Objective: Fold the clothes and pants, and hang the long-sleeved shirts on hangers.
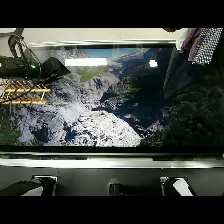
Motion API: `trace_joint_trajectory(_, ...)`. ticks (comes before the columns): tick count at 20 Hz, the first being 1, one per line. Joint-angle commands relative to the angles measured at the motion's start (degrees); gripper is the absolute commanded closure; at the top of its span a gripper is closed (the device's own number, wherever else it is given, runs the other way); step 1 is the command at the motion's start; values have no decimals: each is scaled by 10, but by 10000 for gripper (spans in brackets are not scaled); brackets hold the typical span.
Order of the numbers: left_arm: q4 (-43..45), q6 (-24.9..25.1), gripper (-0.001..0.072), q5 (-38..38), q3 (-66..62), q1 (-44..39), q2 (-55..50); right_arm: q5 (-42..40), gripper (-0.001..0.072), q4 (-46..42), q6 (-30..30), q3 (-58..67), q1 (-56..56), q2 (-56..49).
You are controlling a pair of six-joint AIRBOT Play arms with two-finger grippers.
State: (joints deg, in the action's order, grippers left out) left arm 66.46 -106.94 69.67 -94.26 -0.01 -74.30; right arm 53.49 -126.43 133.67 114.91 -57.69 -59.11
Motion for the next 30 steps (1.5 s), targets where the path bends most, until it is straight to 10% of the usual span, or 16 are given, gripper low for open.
trace_joint_trajectory(1,2,6,172,0,0,5,4,-40,40,26,-26,0,0,51)
trace_joint_trajectory(5,3,27,172,-1,0,23,17,-162,47,241,-116,0,12,73)
trace_joint_trajectory(10,2,71,173,0,0,24,20,-59,158,674,-456,0,221,-11)
trace_joint_trajectory(11,2,79,184,0,2,24,20,-3,159,667,-477,0,288,-45)
trace_joint_trajectory(14,9,120,533,43,12,24,20,172,199,639,-493,0,454,-159)
trace_joint_trajectory(17,17,167,669,89,63,24,24,301,677,636,-528,-5,567,-257)
trace_joint_trajectory(30,47,185,683,44,182,24,28,381,689,587,-527,-44,695,-381)
